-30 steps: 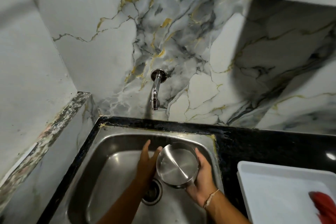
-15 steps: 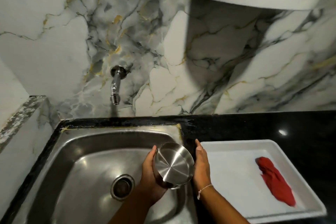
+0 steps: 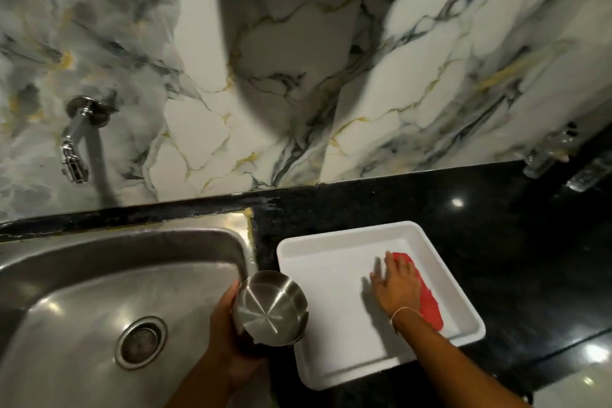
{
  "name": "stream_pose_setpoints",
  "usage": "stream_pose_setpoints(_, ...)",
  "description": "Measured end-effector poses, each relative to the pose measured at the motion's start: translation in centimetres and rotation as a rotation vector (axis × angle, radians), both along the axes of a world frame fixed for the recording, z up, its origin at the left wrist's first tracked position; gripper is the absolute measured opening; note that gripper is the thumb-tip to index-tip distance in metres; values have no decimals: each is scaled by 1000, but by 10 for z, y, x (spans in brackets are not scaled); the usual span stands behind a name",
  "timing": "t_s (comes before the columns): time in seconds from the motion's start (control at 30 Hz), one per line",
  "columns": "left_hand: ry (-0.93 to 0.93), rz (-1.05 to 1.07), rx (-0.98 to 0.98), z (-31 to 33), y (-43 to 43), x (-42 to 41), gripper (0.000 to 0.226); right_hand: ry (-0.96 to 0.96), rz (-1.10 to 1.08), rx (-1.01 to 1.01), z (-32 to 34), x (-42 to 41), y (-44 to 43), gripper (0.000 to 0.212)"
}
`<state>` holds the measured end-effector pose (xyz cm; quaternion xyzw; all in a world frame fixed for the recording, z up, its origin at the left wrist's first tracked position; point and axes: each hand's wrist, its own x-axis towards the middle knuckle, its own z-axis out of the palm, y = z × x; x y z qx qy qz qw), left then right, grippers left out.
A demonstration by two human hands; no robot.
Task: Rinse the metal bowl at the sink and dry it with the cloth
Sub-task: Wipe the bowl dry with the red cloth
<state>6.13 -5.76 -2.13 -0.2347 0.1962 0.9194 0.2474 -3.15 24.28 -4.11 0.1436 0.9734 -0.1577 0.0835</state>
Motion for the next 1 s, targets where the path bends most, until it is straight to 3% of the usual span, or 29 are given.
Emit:
stream_pose_setpoints(0.17, -13, -6, 12, -7, 19, 7, 63, -151, -53, 115, -25, -18, 50, 68)
stream_pose_setpoints(0.3, -10, 14, 5, -4, 30, 8, 63, -119, -32, 11, -26, -25, 63, 60)
stream_pose_setpoints(0.37, -8, 16, -7, -3, 33, 7, 63, -62, -102, -174, -8, -29, 61, 46)
stream_pose_setpoints(0.47, 14, -21, -50, -2, 36, 6, 64, 32, -184, -718, 37, -8, 32, 30)
stream_pose_setpoints(0.53, 23, -45, -72, 1, 38, 4, 64, -55, -13, -975, 67, 24, 2, 23)
stream_pose_setpoints(0.57, 24, -55, -68, 3, 39, 3, 65, -110, 92, -1004, 81, 42, -17, 23)
stream_pose_setpoints(0.63, 39, -91, -93, 8, 42, 0, 69, -121, 290, -909, 98, 73, -55, 21)
stream_pose_setpoints(0.7, 67, -119, -173, 12, 46, -1, 68, -3, 474, -531, 94, 85, -86, 26)
stream_pose_setpoints(0.77, 91, -127, -260, 14, 48, 0, 63, 134, 474, -231, 90, 85, -108, 36)
stream_pose_setpoints(0.9, 105, -114, -360, 12, 37, 2, 61, 151, 574, -456, 87, 93, -127, 31)
stream_pose_setpoints(1.0, 157, -67, -315, 15, 17, 1, 58, 25, 903, -520, 93, 97, -121, 36)
